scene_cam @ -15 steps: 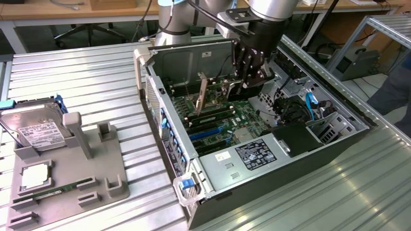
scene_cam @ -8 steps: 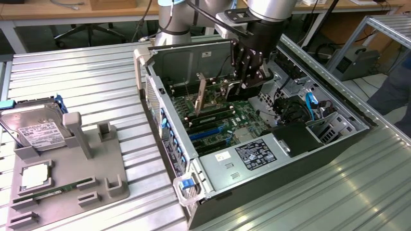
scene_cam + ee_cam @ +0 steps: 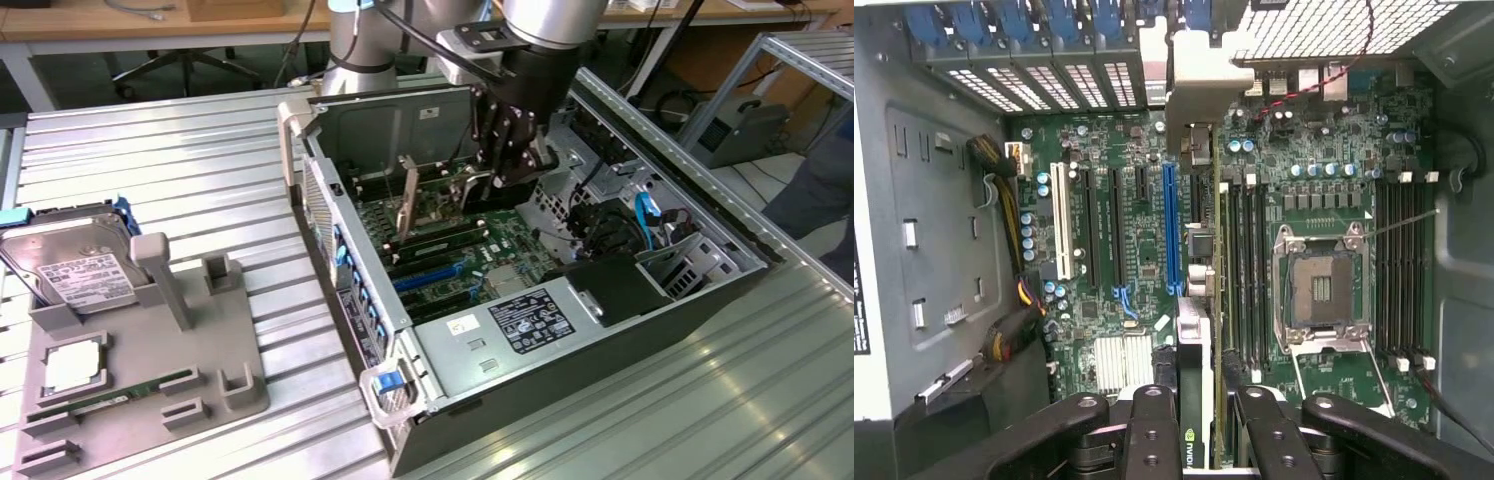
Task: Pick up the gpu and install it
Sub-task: 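Insert the gpu into the slot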
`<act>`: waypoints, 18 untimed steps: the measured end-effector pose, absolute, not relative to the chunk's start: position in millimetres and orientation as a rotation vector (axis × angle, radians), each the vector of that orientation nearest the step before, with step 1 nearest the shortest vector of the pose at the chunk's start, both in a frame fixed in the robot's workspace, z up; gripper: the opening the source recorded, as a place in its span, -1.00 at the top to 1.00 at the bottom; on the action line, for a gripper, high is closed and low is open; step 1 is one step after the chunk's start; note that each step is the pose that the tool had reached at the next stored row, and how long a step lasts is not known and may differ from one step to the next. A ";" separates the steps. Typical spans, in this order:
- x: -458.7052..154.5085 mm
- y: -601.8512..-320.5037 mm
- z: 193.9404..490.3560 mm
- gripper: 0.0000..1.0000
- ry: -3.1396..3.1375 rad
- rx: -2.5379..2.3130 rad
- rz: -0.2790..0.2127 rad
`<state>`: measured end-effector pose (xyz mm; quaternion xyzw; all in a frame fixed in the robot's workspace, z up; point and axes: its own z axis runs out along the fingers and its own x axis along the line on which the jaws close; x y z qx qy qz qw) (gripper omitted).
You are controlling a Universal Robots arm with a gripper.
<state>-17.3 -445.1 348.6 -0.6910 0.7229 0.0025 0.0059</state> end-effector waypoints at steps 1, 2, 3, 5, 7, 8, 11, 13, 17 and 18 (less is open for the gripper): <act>-18.2 -445.1 347.8 0.46 2.262 -2.163 0.008; -18.9 -445.1 346.2 0.46 2.262 -2.163 0.008; -19.4 -445.1 343.6 0.46 2.262 -2.163 0.008; -19.7 -445.1 339.6 0.46 2.262 -2.163 0.008; -20.0 -445.1 335.4 0.46 2.262 -2.163 0.008; -20.1 -445.1 333.6 0.46 2.262 -2.163 0.008; -20.3 -445.1 326.8 0.46 2.262 -2.163 0.008; -20.5 -445.1 321.0 0.46 2.262 -2.163 0.008; -20.8 -445.1 313.5 0.46 2.262 -2.163 0.008; -20.8 -445.1 312.3 0.46 2.262 -2.163 0.008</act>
